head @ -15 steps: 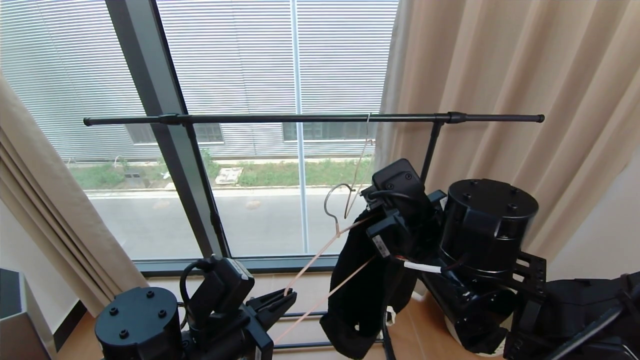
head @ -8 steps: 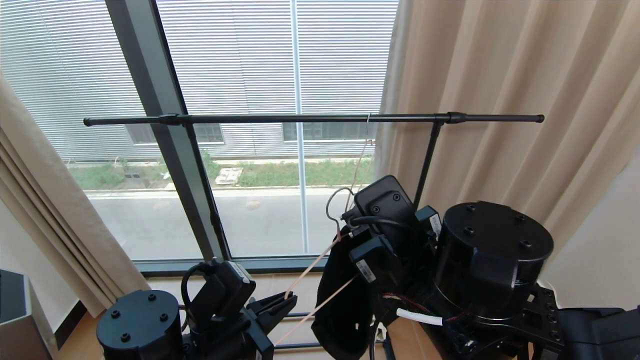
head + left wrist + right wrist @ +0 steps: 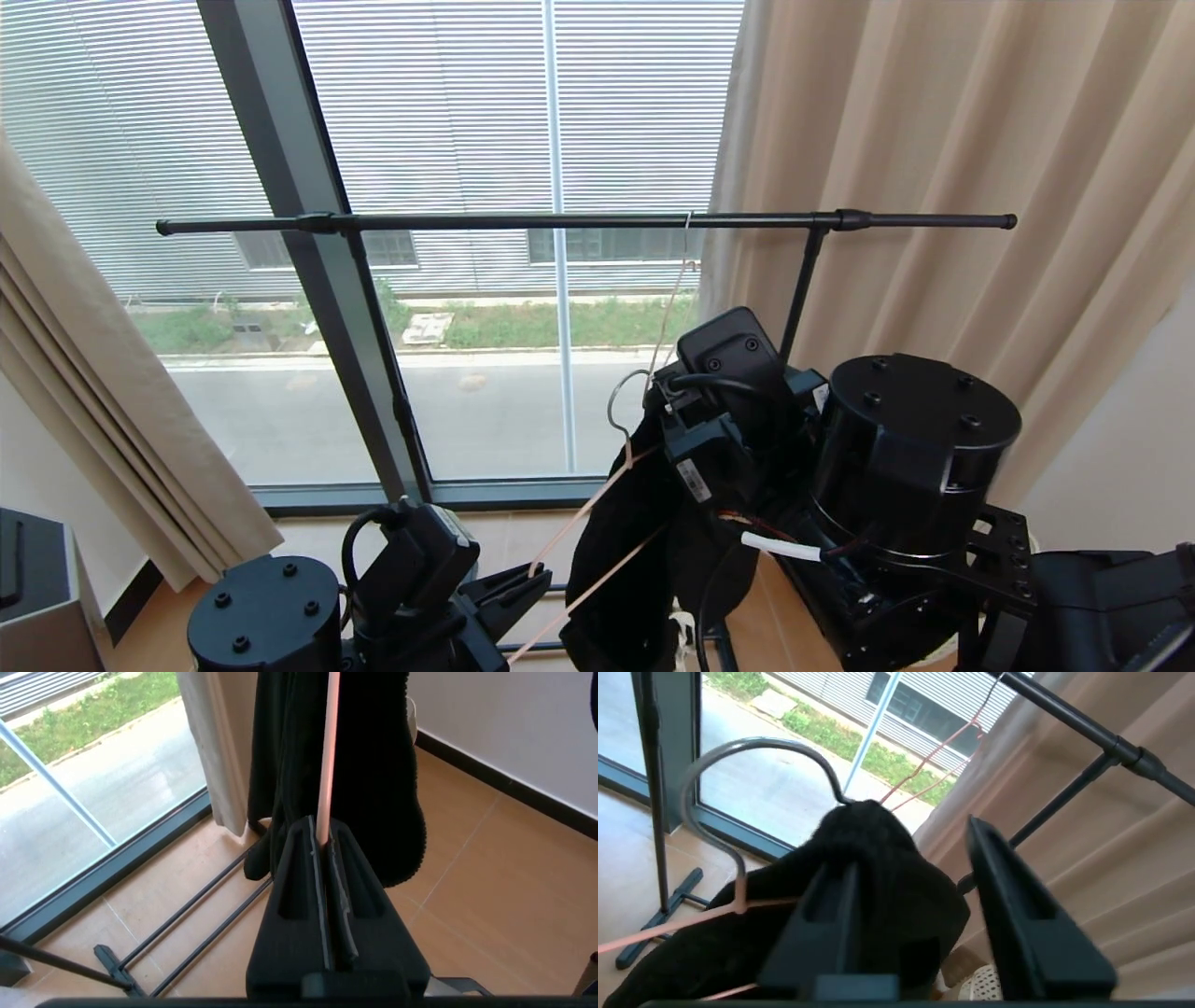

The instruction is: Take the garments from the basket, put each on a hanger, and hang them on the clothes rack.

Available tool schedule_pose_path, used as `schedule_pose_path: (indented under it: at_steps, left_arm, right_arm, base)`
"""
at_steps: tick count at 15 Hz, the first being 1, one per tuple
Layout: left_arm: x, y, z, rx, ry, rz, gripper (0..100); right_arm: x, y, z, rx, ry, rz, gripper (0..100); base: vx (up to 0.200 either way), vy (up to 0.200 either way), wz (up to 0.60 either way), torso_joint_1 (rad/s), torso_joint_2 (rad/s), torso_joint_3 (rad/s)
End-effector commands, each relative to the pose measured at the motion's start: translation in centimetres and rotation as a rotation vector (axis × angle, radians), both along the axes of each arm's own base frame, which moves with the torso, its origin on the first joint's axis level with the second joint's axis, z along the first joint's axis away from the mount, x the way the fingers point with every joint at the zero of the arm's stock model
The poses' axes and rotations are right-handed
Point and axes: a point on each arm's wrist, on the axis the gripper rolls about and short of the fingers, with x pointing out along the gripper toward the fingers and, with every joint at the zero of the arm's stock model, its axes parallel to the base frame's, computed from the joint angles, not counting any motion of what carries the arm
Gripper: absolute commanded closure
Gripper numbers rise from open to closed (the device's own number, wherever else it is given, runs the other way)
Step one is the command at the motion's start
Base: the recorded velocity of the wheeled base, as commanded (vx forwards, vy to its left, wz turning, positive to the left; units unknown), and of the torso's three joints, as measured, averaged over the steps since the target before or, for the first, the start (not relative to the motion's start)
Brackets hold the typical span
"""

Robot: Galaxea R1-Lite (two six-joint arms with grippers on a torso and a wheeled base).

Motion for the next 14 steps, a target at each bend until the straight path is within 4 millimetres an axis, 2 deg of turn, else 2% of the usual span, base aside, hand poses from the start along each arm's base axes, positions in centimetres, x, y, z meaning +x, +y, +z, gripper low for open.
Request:
schedule_pose_path:
  at_steps: [1,9,14]
  left_arm:
    - [0.0,0.0,0.0,-0.002,-0.001,-0.001,100]
    - [0.1,-0.1,0.2,-0.006,-0.01,0.008,100]
    - [0.5,-0.3,1.7,-0.059,-0.073,0.032,100]
  right_arm:
    - [0.5,-0.3,0.1,0.001,-0.002,-0.018,0]
    - [1.1,-0.7,0.4,0.013,-0.009,-0.038,0]
    - [1.0,-0.5,0.1,0.004,-0.002,-0.03,0]
  base:
    - [0.0,0.0,0.0,0.0,0.0,0.0]
    - [0.0,0.0,0.0,0.0,0.0,0.0]
    - [0.0,0.0,0.0,0.0,0.0,0.0]
